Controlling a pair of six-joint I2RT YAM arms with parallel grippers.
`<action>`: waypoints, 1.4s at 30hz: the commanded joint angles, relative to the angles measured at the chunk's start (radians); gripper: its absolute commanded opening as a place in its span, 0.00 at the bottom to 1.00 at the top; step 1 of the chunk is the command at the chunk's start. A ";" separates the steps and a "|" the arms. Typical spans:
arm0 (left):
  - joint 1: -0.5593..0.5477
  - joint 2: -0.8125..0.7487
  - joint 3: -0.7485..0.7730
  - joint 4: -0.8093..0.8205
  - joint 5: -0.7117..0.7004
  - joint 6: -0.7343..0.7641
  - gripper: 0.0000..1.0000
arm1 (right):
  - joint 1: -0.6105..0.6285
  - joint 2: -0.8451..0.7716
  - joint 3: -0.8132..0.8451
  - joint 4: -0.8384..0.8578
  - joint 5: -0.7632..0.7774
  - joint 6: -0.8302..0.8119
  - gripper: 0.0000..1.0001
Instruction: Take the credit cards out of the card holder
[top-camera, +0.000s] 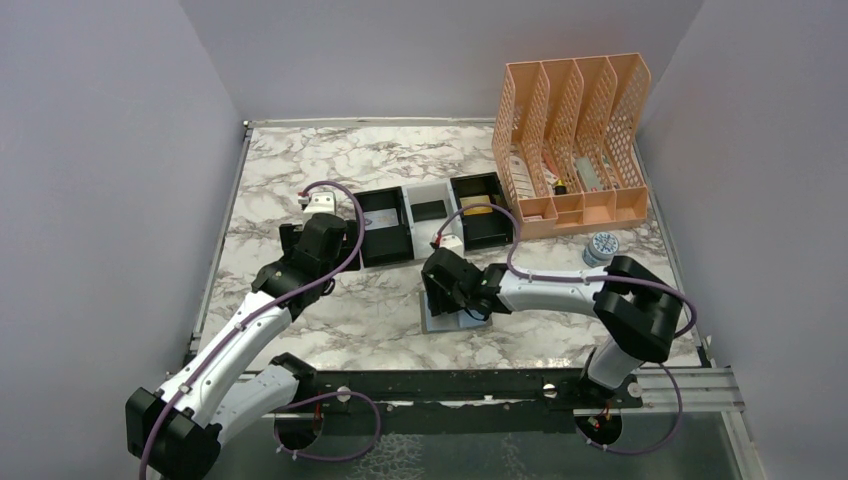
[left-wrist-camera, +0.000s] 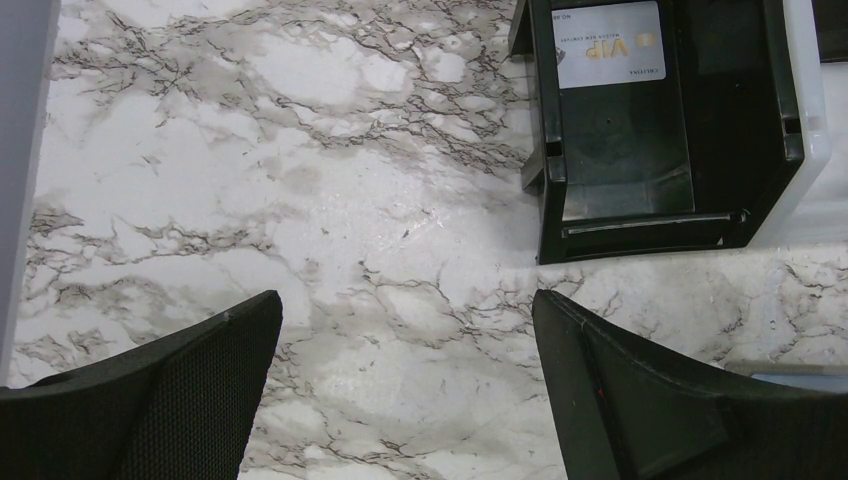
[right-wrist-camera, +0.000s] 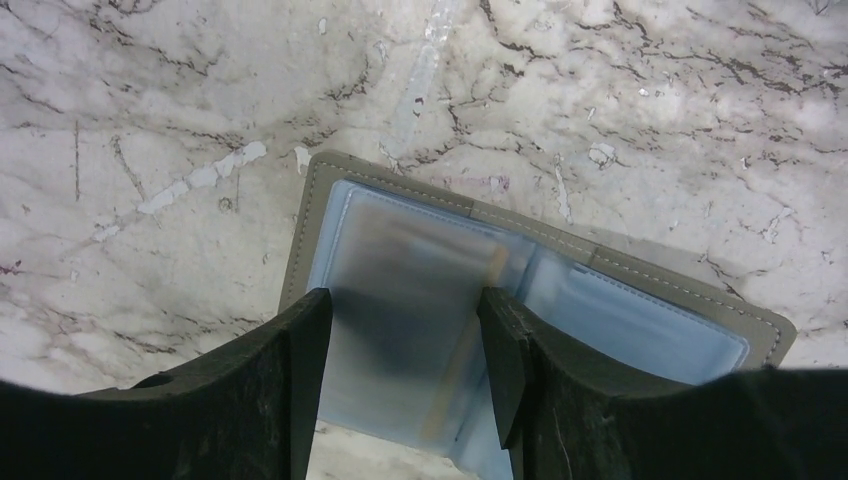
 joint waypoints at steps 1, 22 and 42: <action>0.004 0.003 0.003 0.004 0.021 0.010 0.99 | 0.007 0.056 0.017 -0.066 0.073 0.030 0.54; 0.006 -0.020 -0.020 0.093 0.332 -0.008 0.99 | -0.018 -0.112 -0.116 0.133 -0.040 0.047 0.22; -0.327 0.207 -0.317 0.851 0.736 -0.349 0.92 | -0.229 -0.212 -0.387 0.477 -0.416 0.167 0.22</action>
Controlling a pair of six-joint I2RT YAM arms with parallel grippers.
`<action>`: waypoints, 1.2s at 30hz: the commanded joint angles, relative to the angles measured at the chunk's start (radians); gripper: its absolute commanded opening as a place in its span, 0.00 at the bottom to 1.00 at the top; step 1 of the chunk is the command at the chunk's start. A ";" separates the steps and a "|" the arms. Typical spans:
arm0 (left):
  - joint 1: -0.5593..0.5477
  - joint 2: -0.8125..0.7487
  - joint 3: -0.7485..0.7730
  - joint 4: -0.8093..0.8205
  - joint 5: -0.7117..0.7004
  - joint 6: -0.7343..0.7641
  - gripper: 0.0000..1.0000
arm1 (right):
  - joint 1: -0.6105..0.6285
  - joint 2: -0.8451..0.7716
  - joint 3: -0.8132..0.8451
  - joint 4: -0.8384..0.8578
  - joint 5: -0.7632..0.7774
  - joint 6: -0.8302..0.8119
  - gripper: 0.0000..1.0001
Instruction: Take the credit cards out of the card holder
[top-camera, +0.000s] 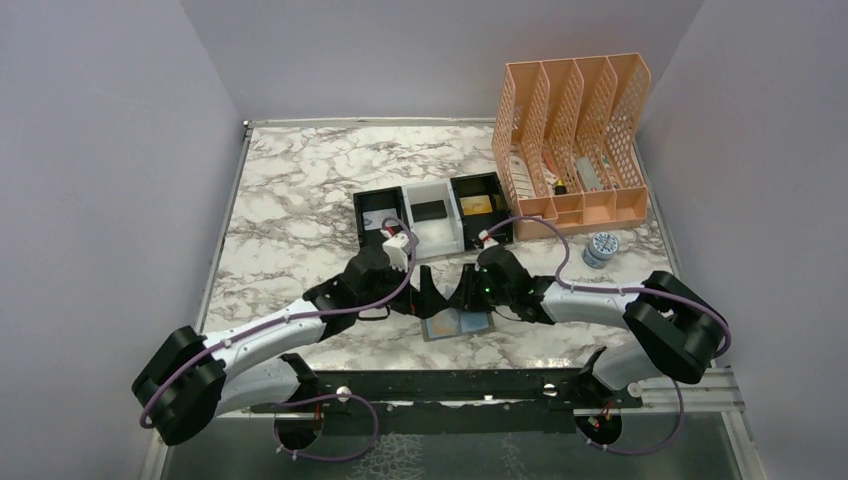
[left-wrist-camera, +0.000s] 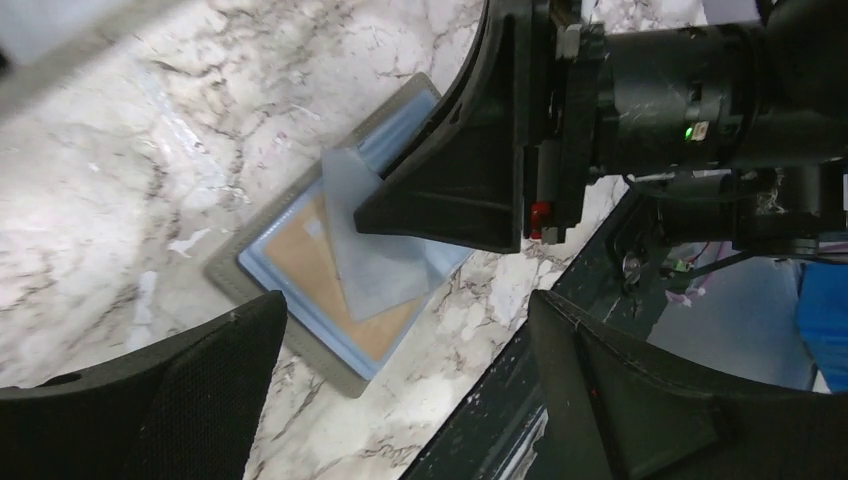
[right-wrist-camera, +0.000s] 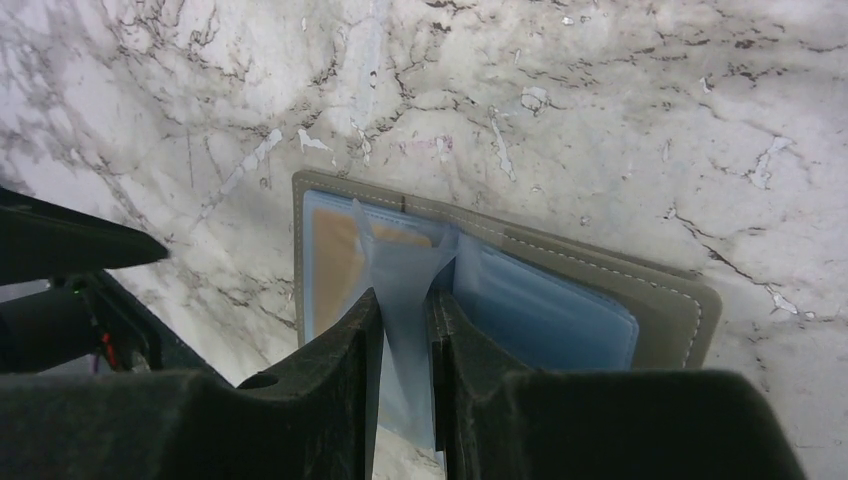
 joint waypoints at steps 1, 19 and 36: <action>-0.055 0.078 -0.050 0.222 -0.030 -0.092 0.92 | -0.044 -0.028 -0.061 0.117 -0.124 0.042 0.22; -0.117 0.387 -0.025 0.373 -0.095 -0.040 0.79 | -0.140 -0.035 -0.172 0.252 -0.243 0.078 0.27; -0.135 0.449 -0.060 0.482 0.022 -0.072 0.76 | -0.190 -0.079 -0.206 0.276 -0.290 0.090 0.38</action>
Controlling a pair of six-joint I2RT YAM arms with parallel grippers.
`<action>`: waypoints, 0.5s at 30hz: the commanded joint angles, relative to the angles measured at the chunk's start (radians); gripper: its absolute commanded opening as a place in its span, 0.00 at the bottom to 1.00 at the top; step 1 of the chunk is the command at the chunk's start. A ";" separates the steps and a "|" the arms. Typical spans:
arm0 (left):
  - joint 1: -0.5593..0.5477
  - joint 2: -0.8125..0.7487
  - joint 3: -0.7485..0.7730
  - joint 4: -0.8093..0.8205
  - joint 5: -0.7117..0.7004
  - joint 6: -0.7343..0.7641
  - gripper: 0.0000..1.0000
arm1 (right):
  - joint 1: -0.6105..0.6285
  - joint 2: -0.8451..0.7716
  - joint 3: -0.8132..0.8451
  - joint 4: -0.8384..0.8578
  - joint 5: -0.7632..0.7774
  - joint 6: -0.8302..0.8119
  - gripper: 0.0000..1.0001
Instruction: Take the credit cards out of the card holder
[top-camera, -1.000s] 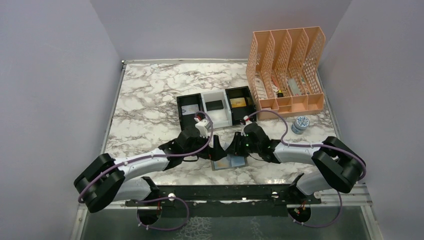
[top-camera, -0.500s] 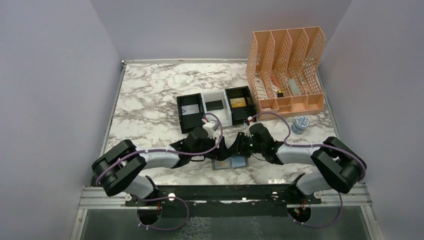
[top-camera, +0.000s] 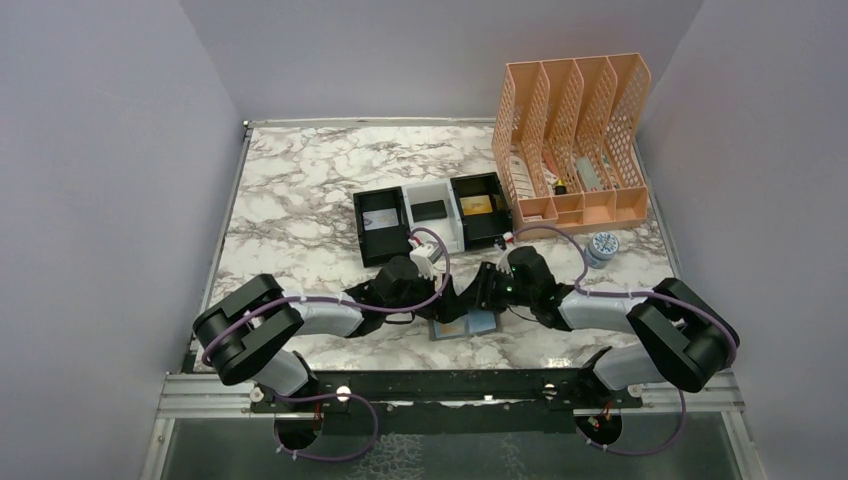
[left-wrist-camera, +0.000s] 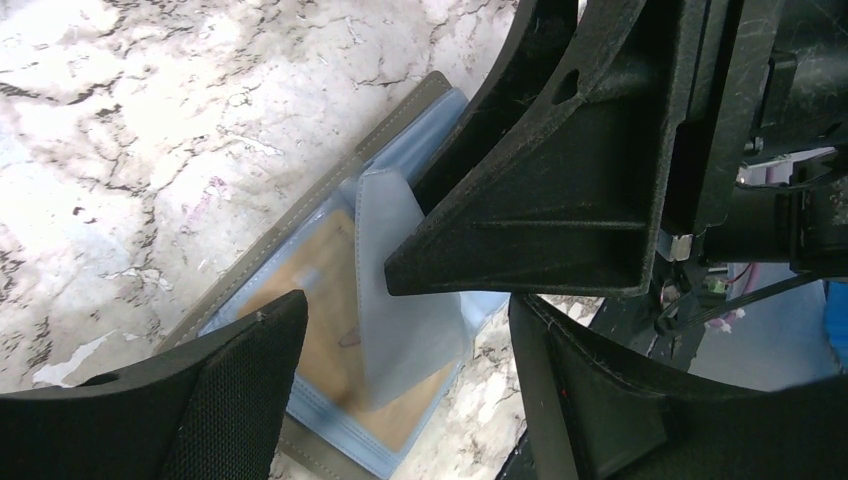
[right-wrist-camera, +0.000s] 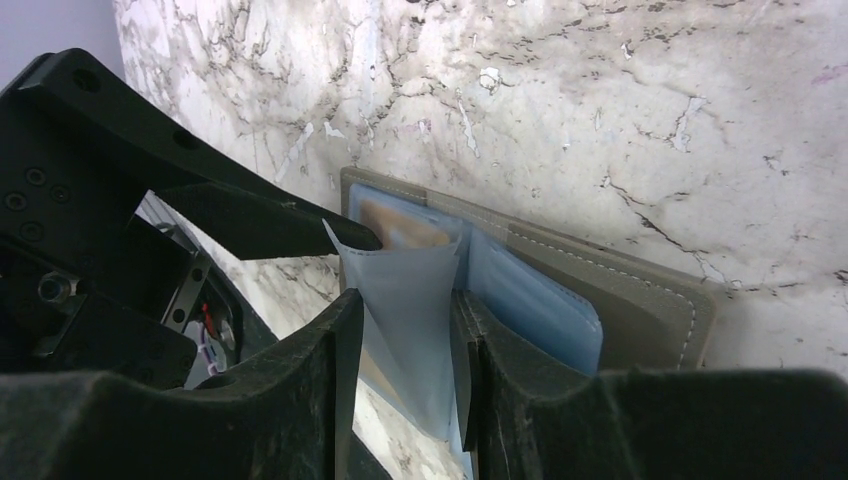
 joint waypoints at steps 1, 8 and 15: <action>-0.007 0.031 -0.026 0.031 0.073 -0.014 0.75 | -0.009 -0.029 -0.012 0.005 -0.010 0.003 0.36; -0.006 0.036 -0.025 0.079 0.148 -0.023 0.60 | -0.018 -0.040 -0.025 -0.005 0.000 0.018 0.32; -0.006 0.020 -0.018 0.097 0.196 -0.039 0.46 | -0.028 -0.097 -0.011 -0.041 -0.002 0.010 0.39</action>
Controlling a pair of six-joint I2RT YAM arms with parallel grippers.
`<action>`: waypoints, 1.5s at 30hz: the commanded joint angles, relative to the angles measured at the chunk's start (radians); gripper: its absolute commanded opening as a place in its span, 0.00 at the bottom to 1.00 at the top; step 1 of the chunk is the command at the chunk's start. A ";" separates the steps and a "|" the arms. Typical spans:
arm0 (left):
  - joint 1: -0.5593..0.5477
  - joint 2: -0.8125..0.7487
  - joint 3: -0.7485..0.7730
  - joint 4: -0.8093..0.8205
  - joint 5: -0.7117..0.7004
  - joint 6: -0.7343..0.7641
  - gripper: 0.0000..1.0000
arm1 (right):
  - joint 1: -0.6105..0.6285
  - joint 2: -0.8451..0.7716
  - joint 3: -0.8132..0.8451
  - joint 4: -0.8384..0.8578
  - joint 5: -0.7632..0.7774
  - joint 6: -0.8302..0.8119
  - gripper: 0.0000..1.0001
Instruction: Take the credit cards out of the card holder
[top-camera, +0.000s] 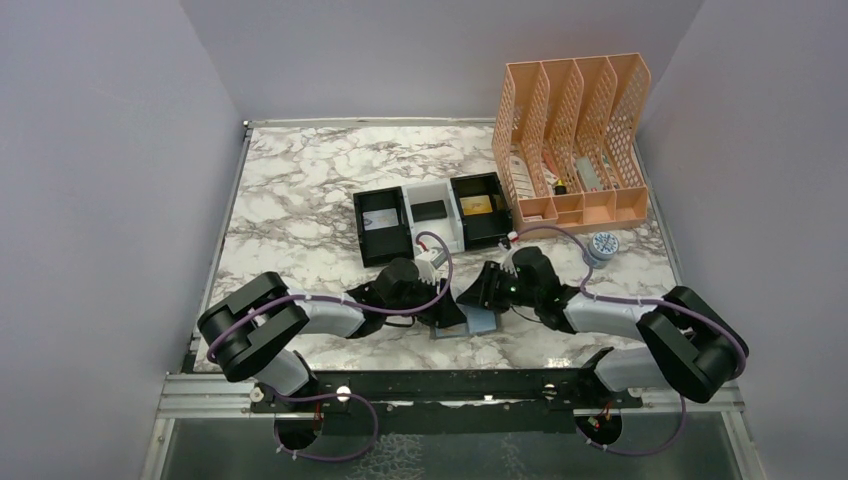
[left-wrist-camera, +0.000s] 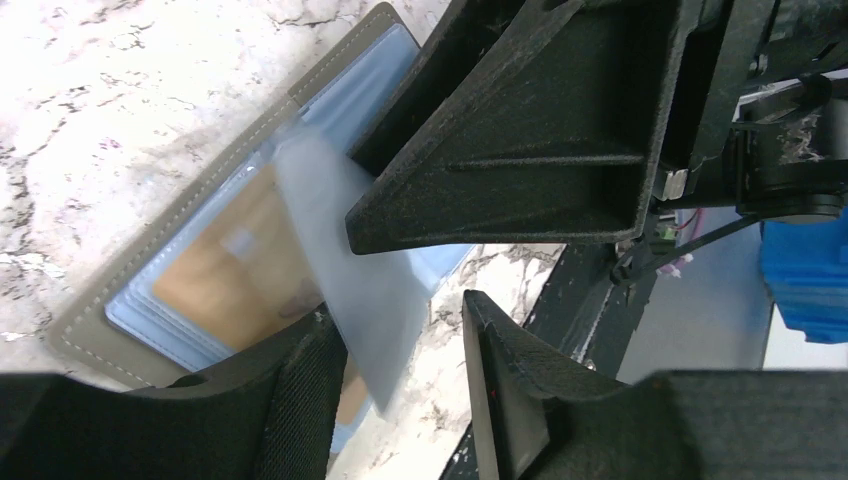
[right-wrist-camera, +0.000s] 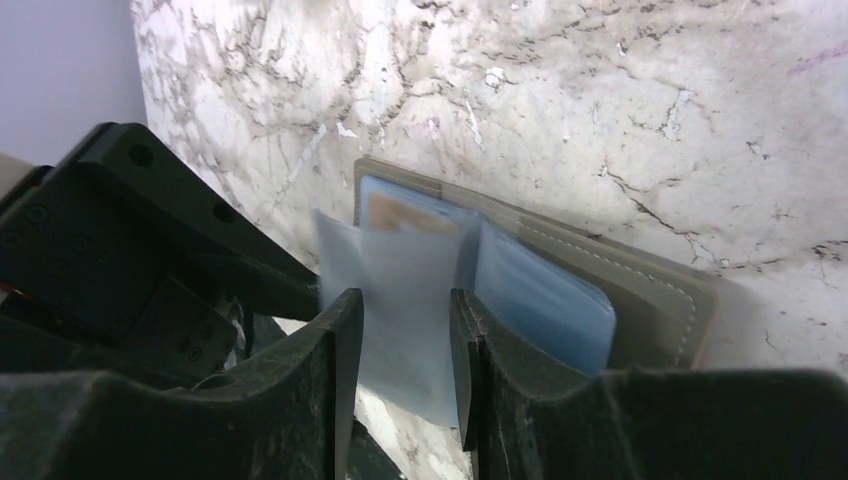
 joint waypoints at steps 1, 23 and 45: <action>-0.005 -0.014 -0.004 0.049 0.068 -0.008 0.46 | -0.011 -0.060 0.013 -0.042 0.005 -0.006 0.41; -0.116 0.273 0.215 0.052 0.059 -0.025 0.59 | -0.068 -0.377 0.103 -0.530 0.388 -0.032 0.63; -0.108 -0.398 0.069 -0.609 -0.679 -0.019 0.73 | -0.066 -0.307 0.140 -0.379 0.077 -0.180 0.54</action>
